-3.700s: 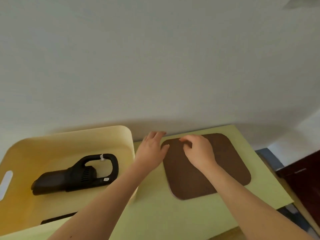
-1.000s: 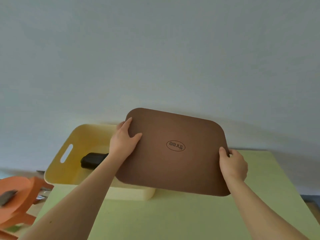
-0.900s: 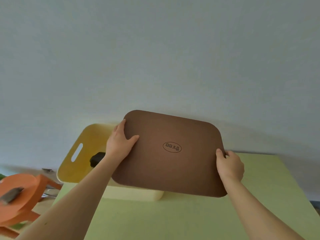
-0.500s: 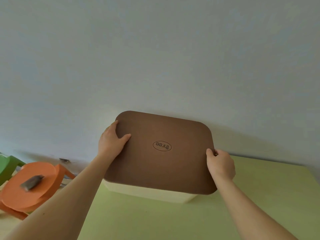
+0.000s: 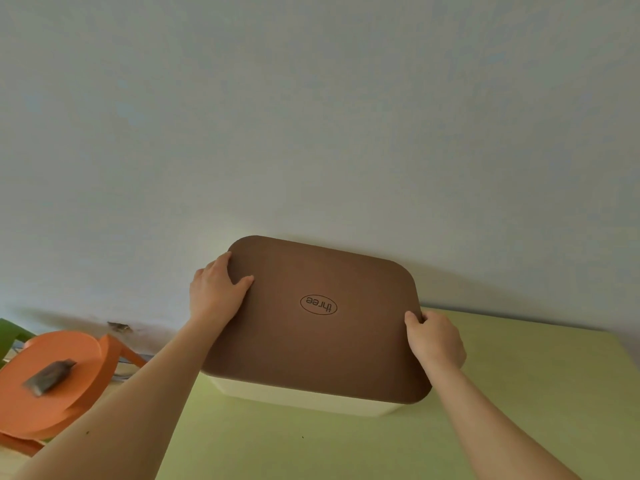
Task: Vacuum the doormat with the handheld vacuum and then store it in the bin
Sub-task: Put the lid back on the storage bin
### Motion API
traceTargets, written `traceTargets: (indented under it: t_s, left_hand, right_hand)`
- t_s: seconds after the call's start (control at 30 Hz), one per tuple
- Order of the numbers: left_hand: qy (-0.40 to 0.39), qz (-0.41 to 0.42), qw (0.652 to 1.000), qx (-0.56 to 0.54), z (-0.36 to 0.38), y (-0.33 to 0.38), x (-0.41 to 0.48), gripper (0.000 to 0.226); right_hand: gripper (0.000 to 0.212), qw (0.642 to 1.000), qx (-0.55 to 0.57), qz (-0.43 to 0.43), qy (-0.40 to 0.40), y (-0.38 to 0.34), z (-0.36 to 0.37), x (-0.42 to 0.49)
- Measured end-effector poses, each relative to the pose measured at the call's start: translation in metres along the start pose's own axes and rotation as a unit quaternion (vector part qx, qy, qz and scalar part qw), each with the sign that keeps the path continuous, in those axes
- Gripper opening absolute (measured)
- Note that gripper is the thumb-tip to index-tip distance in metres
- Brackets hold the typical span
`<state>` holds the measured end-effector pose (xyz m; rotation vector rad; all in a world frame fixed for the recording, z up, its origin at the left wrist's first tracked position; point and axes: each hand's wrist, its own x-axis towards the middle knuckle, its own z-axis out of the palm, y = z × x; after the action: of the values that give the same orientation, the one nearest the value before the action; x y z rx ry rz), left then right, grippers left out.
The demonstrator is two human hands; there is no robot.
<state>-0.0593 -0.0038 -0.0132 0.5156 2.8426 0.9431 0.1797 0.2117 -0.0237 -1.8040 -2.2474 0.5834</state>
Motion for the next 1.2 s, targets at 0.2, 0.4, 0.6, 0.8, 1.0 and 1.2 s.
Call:
traceTargets:
  t_s: [0.2, 0.4, 0.6, 0.8, 1.0, 1.2]
  left_hand:
    - [-0.016, -0.032, 0.999, -0.015, 0.005, -0.004, 0.002, 0.065]
    - [-0.047, -0.072, 0.996, -0.01, 0.005, -0.008, 0.002, 0.066]
    - [-0.118, -0.129, 0.981, -0.082, 0.002, -0.019, 0.004, 0.059]
    - [-0.074, -0.12, 0.986, -0.084, 0.005, -0.022, -0.008, 0.056]
    - [0.004, -0.063, 0.996, 0.061, 0.005, -0.025, -0.032, 0.058]
    - [0.028, -0.016, 0.991, 0.129, 0.008, -0.025, -0.044, 0.065]
  right_hand:
    - [0.035, 0.999, 0.004, 0.01, -0.043, 0.002, -0.005, 0.006]
    - [0.039, 0.984, 0.053, 0.008, -0.17, 0.005, -0.008, 0.018]
    - [0.033, 0.947, 0.208, 0.09, -0.227, 0.011, -0.013, 0.016]
    - [0.038, 0.961, 0.201, 0.072, -0.178, 0.011, -0.002, 0.011]
    - [0.045, 0.99, 0.104, -0.012, -0.093, 0.02, 0.004, -0.005]
    - [0.053, 0.996, 0.008, -0.078, 0.035, 0.025, 0.02, -0.027]
